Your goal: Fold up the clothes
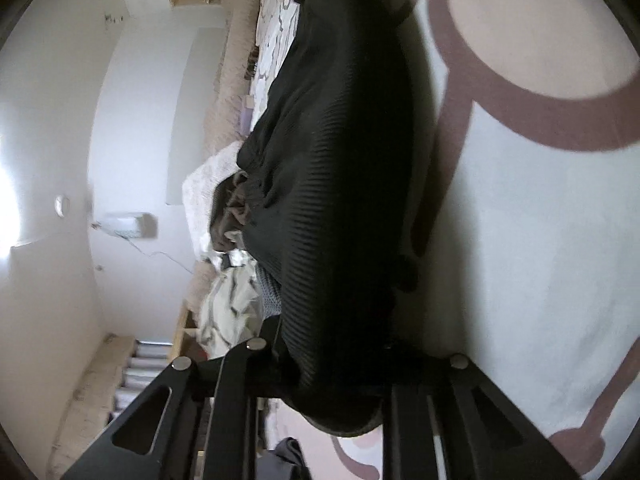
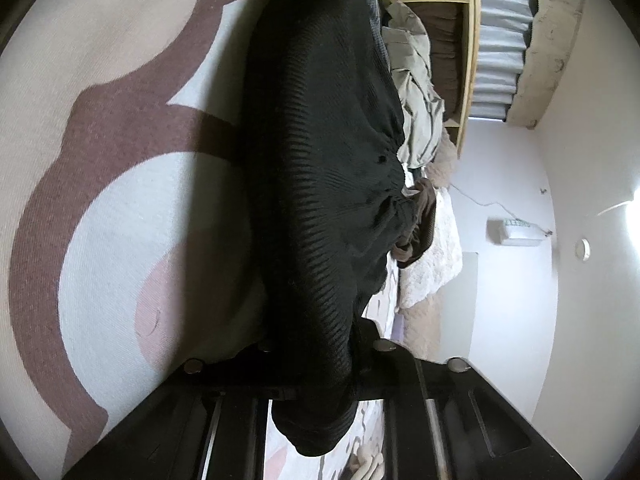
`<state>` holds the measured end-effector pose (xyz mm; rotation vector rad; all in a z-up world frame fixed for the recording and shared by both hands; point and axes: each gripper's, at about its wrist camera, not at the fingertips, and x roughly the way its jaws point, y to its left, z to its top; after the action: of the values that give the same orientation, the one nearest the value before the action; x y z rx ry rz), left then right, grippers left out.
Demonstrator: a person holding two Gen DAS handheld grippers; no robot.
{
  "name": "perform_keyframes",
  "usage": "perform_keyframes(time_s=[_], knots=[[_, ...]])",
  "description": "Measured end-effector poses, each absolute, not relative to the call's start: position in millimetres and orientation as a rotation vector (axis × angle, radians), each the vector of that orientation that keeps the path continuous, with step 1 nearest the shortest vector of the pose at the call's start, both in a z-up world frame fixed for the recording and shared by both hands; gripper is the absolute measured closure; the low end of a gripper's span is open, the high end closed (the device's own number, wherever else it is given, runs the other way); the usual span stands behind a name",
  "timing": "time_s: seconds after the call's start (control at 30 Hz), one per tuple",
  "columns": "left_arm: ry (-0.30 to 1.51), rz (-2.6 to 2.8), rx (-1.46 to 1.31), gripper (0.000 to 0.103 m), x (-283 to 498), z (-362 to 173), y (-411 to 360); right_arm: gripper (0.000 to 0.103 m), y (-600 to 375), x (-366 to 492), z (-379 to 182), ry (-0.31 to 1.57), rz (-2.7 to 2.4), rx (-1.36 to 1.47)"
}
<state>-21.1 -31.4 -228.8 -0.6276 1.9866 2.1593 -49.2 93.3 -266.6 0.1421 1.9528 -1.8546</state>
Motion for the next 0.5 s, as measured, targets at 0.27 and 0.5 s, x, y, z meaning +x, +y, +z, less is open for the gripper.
perform_keyframes(time_s=[0.27, 0.5], knots=[[1.651, 2.394, -0.669, 0.085, -73.3, -107.8, -18.1, 0.094, 103.2, -70.4, -167.7, 1.98, -1.904, 0.177], [1.186, 2.577, -0.567, 0.085, -126.9, 40.3, 43.6, 0.094, 169.2, -110.3, -34.9, 1.965, -2.174, 0.362]])
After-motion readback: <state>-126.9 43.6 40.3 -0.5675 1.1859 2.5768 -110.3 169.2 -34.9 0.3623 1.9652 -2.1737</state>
